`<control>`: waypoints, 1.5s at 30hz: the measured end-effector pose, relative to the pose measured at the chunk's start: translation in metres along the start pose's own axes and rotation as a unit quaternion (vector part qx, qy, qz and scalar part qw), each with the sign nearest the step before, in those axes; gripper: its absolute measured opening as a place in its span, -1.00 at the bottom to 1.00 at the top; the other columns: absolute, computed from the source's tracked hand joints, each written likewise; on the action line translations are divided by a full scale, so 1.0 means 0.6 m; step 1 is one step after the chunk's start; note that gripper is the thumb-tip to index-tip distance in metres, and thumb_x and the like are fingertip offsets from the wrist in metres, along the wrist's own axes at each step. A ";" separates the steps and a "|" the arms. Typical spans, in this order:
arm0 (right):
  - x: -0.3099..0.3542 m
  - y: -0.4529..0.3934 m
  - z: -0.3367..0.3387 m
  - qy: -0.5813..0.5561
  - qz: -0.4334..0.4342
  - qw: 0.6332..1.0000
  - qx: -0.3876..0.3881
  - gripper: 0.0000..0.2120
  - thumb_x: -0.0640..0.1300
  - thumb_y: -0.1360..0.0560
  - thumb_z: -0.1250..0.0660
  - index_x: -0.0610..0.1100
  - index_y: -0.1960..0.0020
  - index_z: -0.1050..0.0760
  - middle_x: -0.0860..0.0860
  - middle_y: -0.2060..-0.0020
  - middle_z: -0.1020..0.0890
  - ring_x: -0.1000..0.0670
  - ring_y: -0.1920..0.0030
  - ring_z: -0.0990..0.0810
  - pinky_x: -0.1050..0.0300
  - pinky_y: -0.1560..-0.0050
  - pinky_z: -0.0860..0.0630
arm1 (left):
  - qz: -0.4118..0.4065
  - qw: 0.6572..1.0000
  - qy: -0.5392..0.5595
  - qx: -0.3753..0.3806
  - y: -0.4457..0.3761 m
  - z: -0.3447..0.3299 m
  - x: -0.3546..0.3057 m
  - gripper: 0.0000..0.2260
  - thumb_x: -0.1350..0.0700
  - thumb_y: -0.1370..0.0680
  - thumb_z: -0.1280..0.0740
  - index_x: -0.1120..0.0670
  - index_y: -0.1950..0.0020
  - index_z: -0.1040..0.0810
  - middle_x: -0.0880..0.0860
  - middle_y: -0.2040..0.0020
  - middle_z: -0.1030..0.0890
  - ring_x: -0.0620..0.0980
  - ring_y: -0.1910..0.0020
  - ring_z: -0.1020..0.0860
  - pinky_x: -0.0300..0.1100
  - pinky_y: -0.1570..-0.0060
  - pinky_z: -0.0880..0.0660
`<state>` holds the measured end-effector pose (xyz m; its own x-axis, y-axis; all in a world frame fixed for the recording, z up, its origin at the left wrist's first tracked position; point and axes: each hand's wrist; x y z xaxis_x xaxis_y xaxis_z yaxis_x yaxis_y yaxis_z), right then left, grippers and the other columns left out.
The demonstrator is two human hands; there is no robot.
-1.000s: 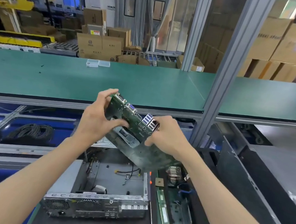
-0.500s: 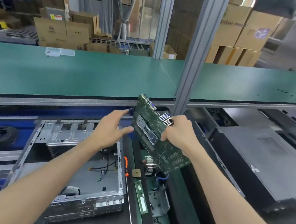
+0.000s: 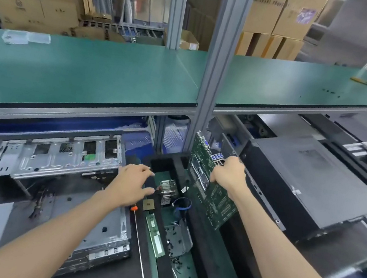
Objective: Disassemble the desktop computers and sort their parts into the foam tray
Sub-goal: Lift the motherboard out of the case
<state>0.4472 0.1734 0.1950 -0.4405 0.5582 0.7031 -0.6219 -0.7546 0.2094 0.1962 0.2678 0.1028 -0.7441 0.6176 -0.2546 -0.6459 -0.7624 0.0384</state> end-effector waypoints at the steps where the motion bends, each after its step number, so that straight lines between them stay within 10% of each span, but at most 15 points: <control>1: -0.007 -0.007 -0.002 -0.001 -0.002 1.000 -0.009 -0.65 -0.43 -0.29 -0.33 -0.13 0.27 -0.18 -0.06 0.33 -0.32 -0.03 0.37 -0.24 0.16 0.41 -0.18 | 0.000 1.000 -0.003 0.000 -0.002 -0.009 0.002 -0.52 -0.17 -0.58 -0.32 -0.02 -0.45 -0.46 0.02 -0.49 -0.41 0.05 -0.45 -0.37 -0.01 -0.46 -0.20; 31: -0.102 -0.105 -0.091 0.042 -0.074 0.996 -0.001 -0.84 -0.38 -0.38 -0.31 -0.22 0.22 -0.34 -0.17 0.12 -0.50 -0.11 0.25 -0.40 0.12 0.36 -0.32 | 0.015 0.994 -0.105 -0.014 -0.006 -0.050 0.010 -0.67 -0.18 -0.56 -0.19 -0.20 -0.27 -0.57 -0.21 -0.32 -0.52 -0.13 -0.30 -0.43 -0.08 -0.46 -0.07; 40: -0.124 -0.115 -0.102 -0.011 -0.104 0.994 0.023 -0.83 -0.38 -0.28 -0.37 -0.27 0.18 -0.42 -0.22 0.02 -0.57 -0.22 0.03 -0.57 -0.07 0.07 -0.57 | 0.016 0.995 -0.096 -0.014 -0.007 -0.051 0.012 -0.68 -0.19 -0.56 -0.18 -0.21 -0.23 -0.59 -0.24 -0.29 -0.52 -0.14 -0.29 -0.42 -0.10 -0.42 -0.07; 45: -0.140 -0.105 -0.098 0.150 -0.041 0.988 0.008 -0.51 -0.24 -0.44 -0.31 -0.29 -0.32 -0.27 -0.24 -0.16 -0.52 -0.29 -0.08 -0.54 -0.02 0.08 -0.43 | 0.019 0.995 -0.094 -0.014 -0.007 -0.051 0.011 -0.67 -0.19 -0.55 -0.18 -0.22 -0.24 -0.58 -0.25 -0.29 -0.52 -0.15 -0.29 -0.42 -0.10 -0.42 -0.08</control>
<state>0.4857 0.1944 0.0827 -0.5631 0.6924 0.4511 -0.6542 -0.7071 0.2685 0.1990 0.2694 0.0715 -0.7879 0.6120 -0.0683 -0.6143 -0.7889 0.0168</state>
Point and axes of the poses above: each hand's wrist, its own y-axis away from the middle knuckle, its own z-axis out of the back of the hand, x = y × z
